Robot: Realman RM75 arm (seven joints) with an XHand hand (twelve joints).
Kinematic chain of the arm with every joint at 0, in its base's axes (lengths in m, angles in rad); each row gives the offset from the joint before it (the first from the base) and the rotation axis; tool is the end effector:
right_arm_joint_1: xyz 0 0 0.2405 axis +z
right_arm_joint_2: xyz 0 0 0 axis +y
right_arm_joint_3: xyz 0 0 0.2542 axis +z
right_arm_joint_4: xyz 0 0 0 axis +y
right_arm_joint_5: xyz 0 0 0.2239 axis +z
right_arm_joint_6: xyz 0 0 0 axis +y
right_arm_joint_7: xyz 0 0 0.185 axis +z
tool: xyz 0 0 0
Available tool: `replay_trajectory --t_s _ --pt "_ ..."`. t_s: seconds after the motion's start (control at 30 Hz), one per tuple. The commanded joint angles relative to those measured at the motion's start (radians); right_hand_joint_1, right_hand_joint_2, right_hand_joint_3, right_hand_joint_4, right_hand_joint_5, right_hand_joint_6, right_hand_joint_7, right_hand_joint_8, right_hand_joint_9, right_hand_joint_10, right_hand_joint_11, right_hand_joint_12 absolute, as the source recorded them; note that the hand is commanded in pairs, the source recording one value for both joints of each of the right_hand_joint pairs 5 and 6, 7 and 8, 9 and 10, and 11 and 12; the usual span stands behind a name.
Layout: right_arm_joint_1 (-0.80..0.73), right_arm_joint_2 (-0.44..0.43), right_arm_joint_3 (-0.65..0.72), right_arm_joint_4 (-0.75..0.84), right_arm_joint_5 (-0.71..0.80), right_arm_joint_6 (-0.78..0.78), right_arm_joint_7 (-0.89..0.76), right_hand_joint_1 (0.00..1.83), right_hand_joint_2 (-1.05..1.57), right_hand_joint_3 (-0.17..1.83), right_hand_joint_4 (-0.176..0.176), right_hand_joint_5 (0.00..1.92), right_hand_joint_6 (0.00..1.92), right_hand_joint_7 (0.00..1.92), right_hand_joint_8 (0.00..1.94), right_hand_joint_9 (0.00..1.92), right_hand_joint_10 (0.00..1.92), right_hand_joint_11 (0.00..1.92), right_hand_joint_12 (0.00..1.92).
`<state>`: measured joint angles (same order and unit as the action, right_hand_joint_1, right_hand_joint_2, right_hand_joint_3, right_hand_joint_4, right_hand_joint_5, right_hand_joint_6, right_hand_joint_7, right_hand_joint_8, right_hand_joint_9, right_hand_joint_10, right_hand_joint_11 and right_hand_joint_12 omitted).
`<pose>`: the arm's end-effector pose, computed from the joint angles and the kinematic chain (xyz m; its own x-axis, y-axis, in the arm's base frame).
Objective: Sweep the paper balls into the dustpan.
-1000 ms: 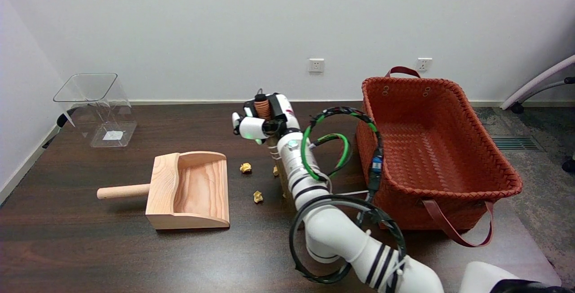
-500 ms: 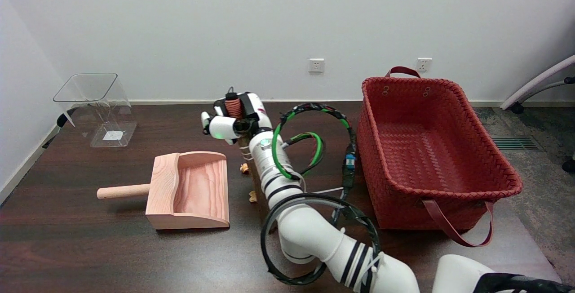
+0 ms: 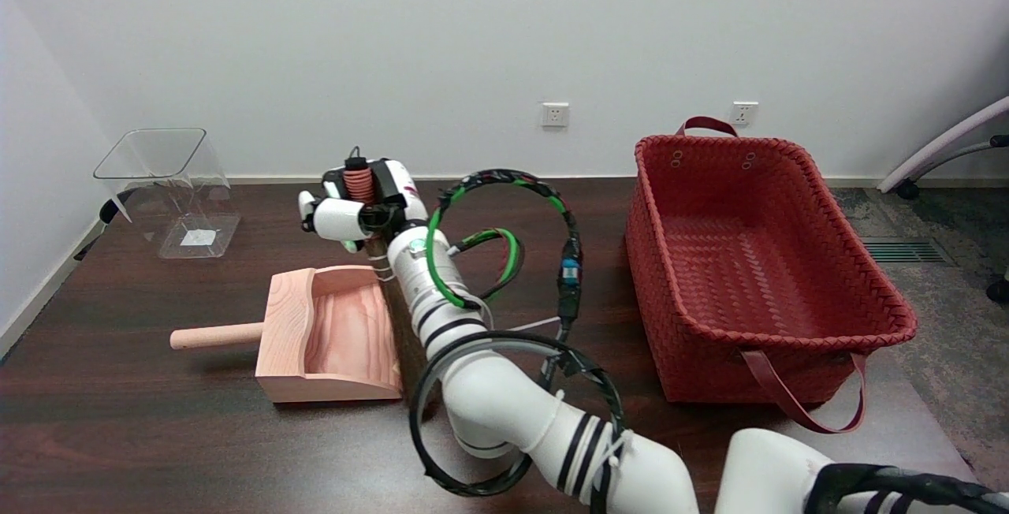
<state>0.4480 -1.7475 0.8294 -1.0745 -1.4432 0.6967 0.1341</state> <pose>-0.2371 -0.4595 0.0393 -0.0659 -0.0368 0.9971 -0.9978 0.0073 -0.0656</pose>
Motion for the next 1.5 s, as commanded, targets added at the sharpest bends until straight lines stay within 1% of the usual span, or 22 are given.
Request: replay_trajectory --t_s 0.03,0.33,0.5,0.53,0.57,0.6,0.73,0.83,1.03,1.27,1.4,1.5 --pt "0.105 -0.110 -0.017 0.151 0.007 -0.033 0.109 1.39 0.76 0.86 0.000 1.92 1.92 1.92 1.92 1.92 1.92 1.92 1.92" --pt "0.122 -0.127 -0.033 0.142 0.006 -0.072 0.127 1.39 0.74 0.87 0.000 1.92 1.92 1.92 1.92 1.92 1.92 1.92 1.92" --pt "0.124 -0.119 -0.044 0.113 -0.012 -0.096 0.142 1.39 0.78 0.82 0.000 1.92 1.92 1.92 1.92 1.92 1.92 1.92 1.92" --pt "0.150 -0.158 0.017 0.087 -0.153 -0.065 0.157 1.39 0.78 0.82 0.000 1.92 1.92 1.92 1.92 1.92 1.92 1.92 1.92" --pt "0.143 -0.144 0.007 0.080 -0.149 -0.068 0.137 1.39 0.78 0.82 0.000 1.92 1.92 1.92 1.92 1.92 1.92 1.92 1.92" --pt "0.122 -0.110 -0.036 0.087 -0.074 -0.087 0.101 1.39 0.79 0.82 0.000 1.92 1.92 1.92 1.92 1.92 1.92 1.92 1.92" --pt "0.116 -0.093 -0.029 0.039 -0.152 -0.048 -0.045 1.39 0.79 0.82 0.000 1.92 1.92 1.92 1.92 1.92 1.92 1.92 1.92" --pt "0.114 -0.076 -0.028 -0.001 -0.180 -0.032 -0.123 1.39 0.79 0.82 0.000 1.92 1.92 1.92 1.92 1.92 1.92 1.92 1.92" --pt "0.122 -0.034 -0.002 -0.063 -0.208 -0.048 -0.217 1.39 0.78 0.84 0.000 1.92 1.92 1.92 1.92 1.92 1.92 1.92 1.92" --pt "0.138 0.033 0.035 -0.086 -0.203 -0.093 -0.253 1.39 0.77 0.84 0.000 1.92 1.92 1.92 1.92 1.92 1.92 1.92 1.92" --pt "0.158 0.080 0.052 -0.058 -0.199 -0.157 -0.228 1.40 0.76 0.85 0.000 1.92 1.92 1.92 1.92 1.92 1.92 1.92 1.92" --pt "0.181 0.113 0.047 -0.019 -0.142 -0.209 -0.184 1.40 0.74 0.86 0.000 1.92 1.92 1.92 1.92 1.92 1.92 1.92 1.92"
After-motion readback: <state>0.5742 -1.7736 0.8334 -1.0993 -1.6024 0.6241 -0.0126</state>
